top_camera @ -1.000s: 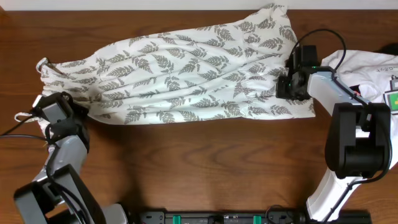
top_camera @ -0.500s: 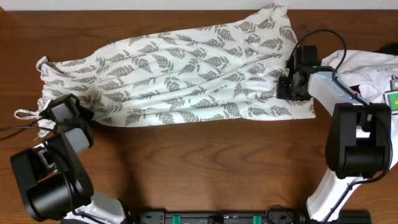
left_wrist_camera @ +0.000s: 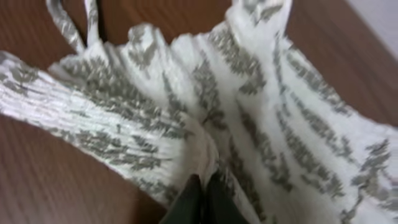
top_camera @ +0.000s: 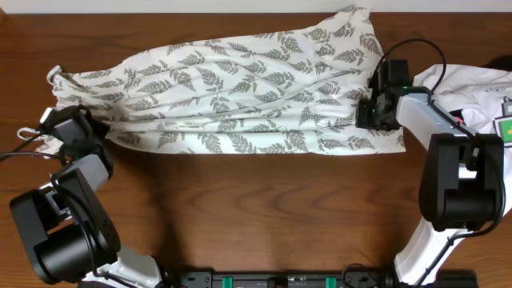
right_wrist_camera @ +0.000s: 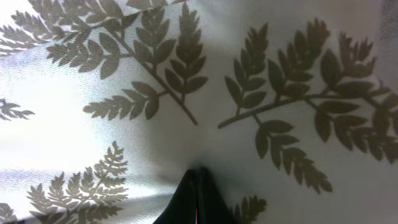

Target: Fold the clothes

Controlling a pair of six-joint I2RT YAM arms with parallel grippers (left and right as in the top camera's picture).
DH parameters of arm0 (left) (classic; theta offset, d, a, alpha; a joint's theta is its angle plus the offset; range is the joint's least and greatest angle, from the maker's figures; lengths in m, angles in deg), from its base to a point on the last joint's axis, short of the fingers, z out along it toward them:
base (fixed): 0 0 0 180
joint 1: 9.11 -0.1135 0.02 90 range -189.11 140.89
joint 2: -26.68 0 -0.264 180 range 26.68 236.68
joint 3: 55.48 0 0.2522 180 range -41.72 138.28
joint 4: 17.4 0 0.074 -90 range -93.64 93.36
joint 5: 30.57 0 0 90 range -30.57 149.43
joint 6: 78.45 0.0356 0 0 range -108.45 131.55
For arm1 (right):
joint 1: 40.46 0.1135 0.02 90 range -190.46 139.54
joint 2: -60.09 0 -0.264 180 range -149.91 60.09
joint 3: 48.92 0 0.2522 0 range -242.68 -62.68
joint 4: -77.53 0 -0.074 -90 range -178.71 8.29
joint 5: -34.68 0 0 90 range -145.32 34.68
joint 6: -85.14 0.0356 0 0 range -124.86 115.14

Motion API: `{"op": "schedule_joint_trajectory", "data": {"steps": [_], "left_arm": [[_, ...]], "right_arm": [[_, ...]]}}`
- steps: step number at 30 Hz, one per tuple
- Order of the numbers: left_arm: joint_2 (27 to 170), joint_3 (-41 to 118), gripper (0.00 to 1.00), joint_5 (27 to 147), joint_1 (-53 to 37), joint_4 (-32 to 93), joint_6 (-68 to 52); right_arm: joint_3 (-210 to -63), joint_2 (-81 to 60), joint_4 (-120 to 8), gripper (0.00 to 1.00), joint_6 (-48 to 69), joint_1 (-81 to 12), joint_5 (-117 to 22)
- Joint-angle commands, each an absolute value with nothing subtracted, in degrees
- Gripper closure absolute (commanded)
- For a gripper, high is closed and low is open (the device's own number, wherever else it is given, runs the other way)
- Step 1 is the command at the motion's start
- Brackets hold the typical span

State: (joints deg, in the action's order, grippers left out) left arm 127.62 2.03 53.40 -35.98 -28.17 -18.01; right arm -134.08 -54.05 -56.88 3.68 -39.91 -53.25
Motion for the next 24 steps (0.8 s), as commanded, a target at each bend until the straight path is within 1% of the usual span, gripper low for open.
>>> {"op": "schedule_joint_trajectory", "data": {"steps": [1, 2, 3, 4, 6, 9, 17, 21, 23, 24], "left_arm": [[128.3, 3.5, 0.94, 50.7, -36.3, -30.4, -16.1], [128.3, 3.5, 0.93, 50.7, -36.3, -31.2, -15.4], [128.3, 3.5, 0.89, 50.7, -36.3, -31.8, -14.8], [128.3, 3.5, 0.74, 50.7, -36.3, -32.4, -14.1], [128.6, 3.5, 0.62, 50.7, -36.3, -34.2, -12.3], [129.5, 3.5, 0.60, 50.7, -36.3, -36.4, -10.2], [130.4, 3.6, 0.59, 50.8, -36.3, -36.4, -9.4], [126.7, 3.8, 0.58, 53.4, -36.2, -32.8, -5.0], [122.5, 4.0, 0.46, 53.3, -36.3, -26.4, -3.5], [120.8, 4.1, 0.35, 53.4, -36.6, -23.5, -3.5]], "right_arm": [[-130.0, -58.0, -54.9, 0.99, 4.4, -40.8, -57.3], [-130.0, -58.0, -54.9, 0.99, 4.4, -40.8, -57.3], [-130.0, -58.0, -54.9, 0.99, 4.4, -40.8, -57.3], [-130.0, -58.0, -54.8, 0.99, 4.4, -40.8, -57.3], [-130.0, -58.0, -54.7, 0.99, 4.4, -40.8, -57.3], [-130.0, -58.0, -54.6, 0.99, 4.3, -40.8, -57.3], [-130.0, -58.0, -54.5, 0.99, 4.4, -40.8, -57.2], [-130.0, -58.0, -54.2, 0.99, 4.4, -40.8, -57.3], [-130.0, -58.0, -54.2, 0.99, 4.4, -40.8, -57.3], [-130.0, -58.0, -54.2, 0.99, 4.4, -40.8, -57.3]]}}
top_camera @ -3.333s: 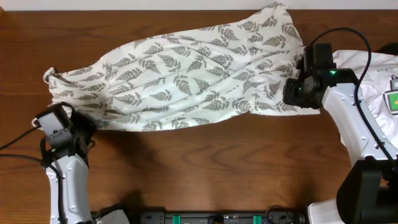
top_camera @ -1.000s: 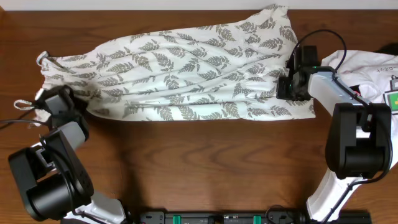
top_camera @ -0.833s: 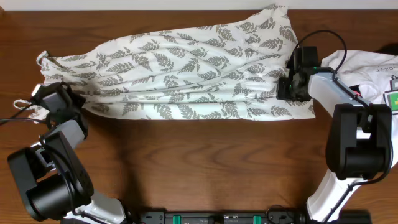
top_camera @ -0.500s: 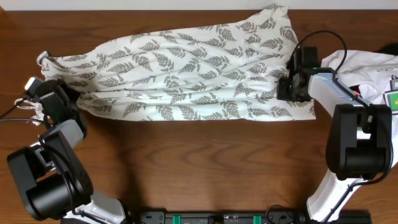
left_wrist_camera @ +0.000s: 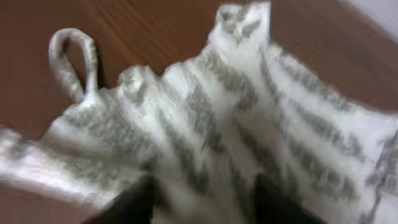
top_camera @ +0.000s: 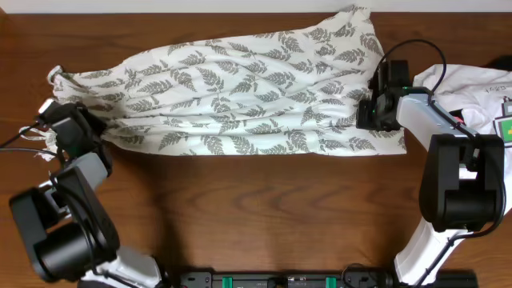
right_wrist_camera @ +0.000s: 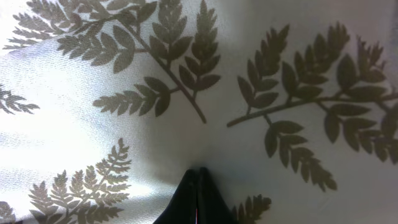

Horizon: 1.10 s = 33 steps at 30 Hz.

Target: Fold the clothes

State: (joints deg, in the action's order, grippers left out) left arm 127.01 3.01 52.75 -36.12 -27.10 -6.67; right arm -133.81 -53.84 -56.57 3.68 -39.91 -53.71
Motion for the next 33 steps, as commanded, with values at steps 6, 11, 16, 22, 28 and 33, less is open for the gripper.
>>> {"op": "schedule_joint_trajectory", "data": {"steps": [6, 11, 16, 22, 28, 33], "left_arm": [[115.3, 4.2, 0.23, 56.2, -44.3, -8.3, -17.6], [118.9, 4.2, 0.21, 63.7, -51.6, -11.3, -20.8], [122.9, 4.2, 0.18, 68.0, -53.2, -18.2, -20.7], [128.1, 4.2, 0.18, 72.6, -53.2, -23.5, -23.4], [130.1, 4.2, 0.18, 72.6, -53.2, -23.8, -23.7], [130.1, 4.3, 0.22, 72.6, -53.2, -25.2, -23.7]], "right_arm": [[-130.0, -58.0, -53.9, 0.99, 4.3, -40.8, -57.3], [-130.0, -58.0, -53.4, 0.99, 4.3, -40.8, -57.2], [-130.0, -58.0, -53.1, 0.99, 4.3, -40.8, -57.0], [-130.0, -58.0, -53.0, 0.99, 4.3, -40.8, -56.4], [-130.0, -58.0, -53.0, 0.99, 4.3, -40.8, -56.4], [-130.0, -58.0, -53.0, 0.99, 4.3, -40.8, -56.4]]}}
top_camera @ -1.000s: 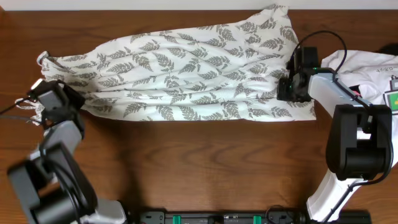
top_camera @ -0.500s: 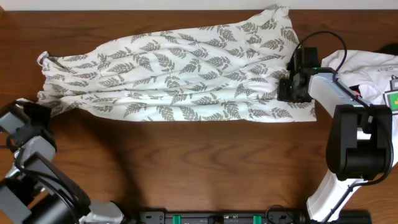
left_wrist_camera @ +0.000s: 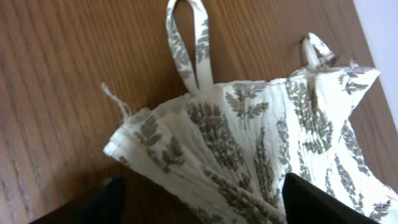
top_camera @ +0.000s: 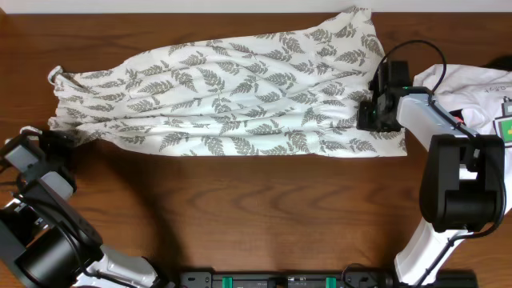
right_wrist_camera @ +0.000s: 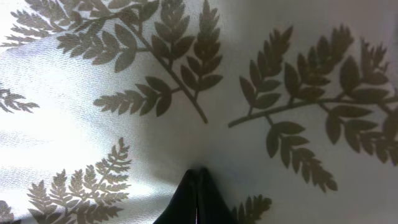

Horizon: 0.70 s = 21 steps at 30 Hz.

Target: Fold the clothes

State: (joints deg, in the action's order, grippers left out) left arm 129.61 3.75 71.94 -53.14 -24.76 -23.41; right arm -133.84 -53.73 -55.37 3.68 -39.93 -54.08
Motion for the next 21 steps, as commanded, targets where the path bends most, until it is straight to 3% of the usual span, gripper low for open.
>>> {"op": "schedule_joint_trajectory", "data": {"steps": [1, 4, 6, 14, 21], "left_arm": [[130.1, 4.3, 0.26, 72.6, -53.2, -25.3, -23.7], [130.1, 4.3, 0.45, 72.6, -53.2, -25.4, -23.7], [130.1, 4.3, 0.46, 73.1, -53.2, -25.3, -23.8], [130.1, 4.3, 0.23, 75.0, -53.2, -22.4, -29.5], [130.1, 4.3, 0.22, 75.2, -53.2, -22.6, -37.9]], "right_arm": [[-130.0, -58.0, -53.0, 0.99, 4.3, -40.8, -56.4], [-130.0, -58.0, -52.9, 0.99, 4.3, -40.8, -56.4], [-130.0, -58.0, -52.9, 0.99, 4.3, -40.8, -56.4], [-130.0, -58.0, -52.8, 0.99, 4.3, -40.8, -56.4], [-130.0, -58.0, -52.4, 0.99, 4.3, -40.8, -56.4]]}}
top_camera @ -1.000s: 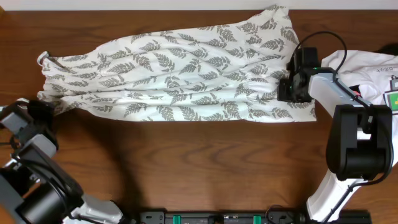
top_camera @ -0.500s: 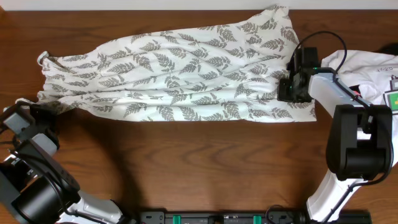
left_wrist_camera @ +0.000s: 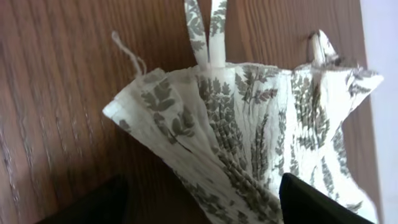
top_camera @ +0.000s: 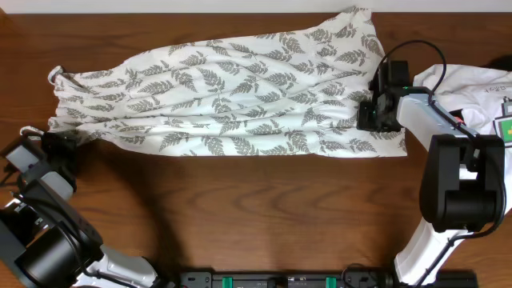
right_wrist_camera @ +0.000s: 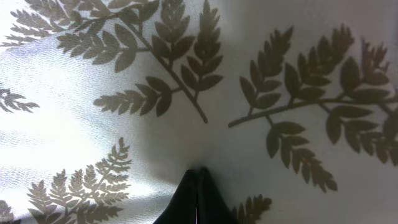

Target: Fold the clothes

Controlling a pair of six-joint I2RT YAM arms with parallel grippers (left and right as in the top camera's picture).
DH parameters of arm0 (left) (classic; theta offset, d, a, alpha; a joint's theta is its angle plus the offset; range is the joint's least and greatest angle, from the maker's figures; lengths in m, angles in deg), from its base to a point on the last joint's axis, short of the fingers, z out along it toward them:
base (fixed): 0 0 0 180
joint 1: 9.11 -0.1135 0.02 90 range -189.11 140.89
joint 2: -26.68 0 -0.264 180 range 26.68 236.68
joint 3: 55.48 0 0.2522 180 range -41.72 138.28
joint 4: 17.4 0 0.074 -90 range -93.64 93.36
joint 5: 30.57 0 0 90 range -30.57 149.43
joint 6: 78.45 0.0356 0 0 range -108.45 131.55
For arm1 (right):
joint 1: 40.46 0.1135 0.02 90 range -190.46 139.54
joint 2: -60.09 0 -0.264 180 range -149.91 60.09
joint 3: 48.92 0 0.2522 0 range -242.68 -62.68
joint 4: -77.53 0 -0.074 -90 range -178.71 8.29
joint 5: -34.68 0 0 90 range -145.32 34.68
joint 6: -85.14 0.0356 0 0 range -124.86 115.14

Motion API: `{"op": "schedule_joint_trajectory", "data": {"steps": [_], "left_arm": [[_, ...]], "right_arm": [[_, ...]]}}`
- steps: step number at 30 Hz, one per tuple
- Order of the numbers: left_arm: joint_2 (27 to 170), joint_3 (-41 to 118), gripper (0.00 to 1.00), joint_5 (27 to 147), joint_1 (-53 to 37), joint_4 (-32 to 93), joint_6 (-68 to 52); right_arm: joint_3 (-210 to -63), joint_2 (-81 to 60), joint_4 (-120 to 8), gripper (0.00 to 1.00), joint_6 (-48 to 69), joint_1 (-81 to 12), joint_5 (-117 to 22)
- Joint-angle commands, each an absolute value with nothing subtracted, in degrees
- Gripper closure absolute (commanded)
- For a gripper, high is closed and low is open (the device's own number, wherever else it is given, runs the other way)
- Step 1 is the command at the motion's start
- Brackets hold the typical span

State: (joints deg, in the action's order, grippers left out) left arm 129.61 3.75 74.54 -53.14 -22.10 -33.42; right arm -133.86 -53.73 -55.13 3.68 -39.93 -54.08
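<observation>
A white fern-print dress (top_camera: 232, 88) lies lengthwise across the far half of the table, strap end at the left and hem at the right. My left gripper (top_camera: 58, 146) stands open just off the dress's lower left corner. In the left wrist view the gathered bodice (left_wrist_camera: 236, 118) and a strap (left_wrist_camera: 205, 28) lie ahead of the left gripper (left_wrist_camera: 202, 186), whose fingers (left_wrist_camera: 93, 202) are wide apart. My right gripper (top_camera: 371, 112) is shut on the dress near its hem. In the right wrist view the right gripper (right_wrist_camera: 198, 186) pinches the cloth (right_wrist_camera: 186, 93).
A white T-shirt (top_camera: 472, 88) with a green tag lies at the right edge, behind my right arm. Bare brown wood (top_camera: 264, 208) runs along the near half of the table, with the arm bases at the near left and right corners.
The left wrist view has shifted slightly, so the bodice end sits a little more centred. The left gripper stays open and off the cloth. The dress and the right gripper have not moved.
My left gripper was first shut on the dress's lower left corner. Then it was open at that corner. Later it stood open farther left, off the cloth, where it remains. The right gripper stayed shut on the hem end throughout.
</observation>
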Motion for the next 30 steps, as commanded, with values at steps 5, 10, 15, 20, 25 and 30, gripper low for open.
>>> {"op": "schedule_joint_trajectory", "data": {"steps": [5, 10, 15, 20, 25, 30], "left_arm": [[130.1, 4.3, 0.50, 74.8, -53.2, -25.4, -37.9], [130.1, 4.3, 0.92, 74.8, -53.2, -25.4, -37.9], [130.1, 4.3, 0.94, 75.6, -53.2, -25.4, -37.8], [130.1, 4.3, 0.52, 78.8, -53.2, -25.4, -38.1], [130.1, 4.3, 0.26, 79.3, -53.1, -23.9, -39.8], [130.1, 4.3, 0.21, 76.3, -53.2, -22.0, -43.6]], "right_arm": [[-130.0, -58.0, -52.0, 0.99, 4.3, -40.8, -56.4], [-130.0, -58.0, -51.8, 0.99, 4.3, -40.8, -56.4], [-130.0, -58.0, -51.8, 0.99, 4.3, -40.8, -56.4], [-130.0, -58.0, -51.8, 0.99, 4.3, -40.8, -56.4], [-130.0, -58.0, -51.7, 0.99, 4.3, -40.8, -56.4], [-130.0, -58.0, -51.5, 0.99, 4.3, -40.8, -56.4]]}}
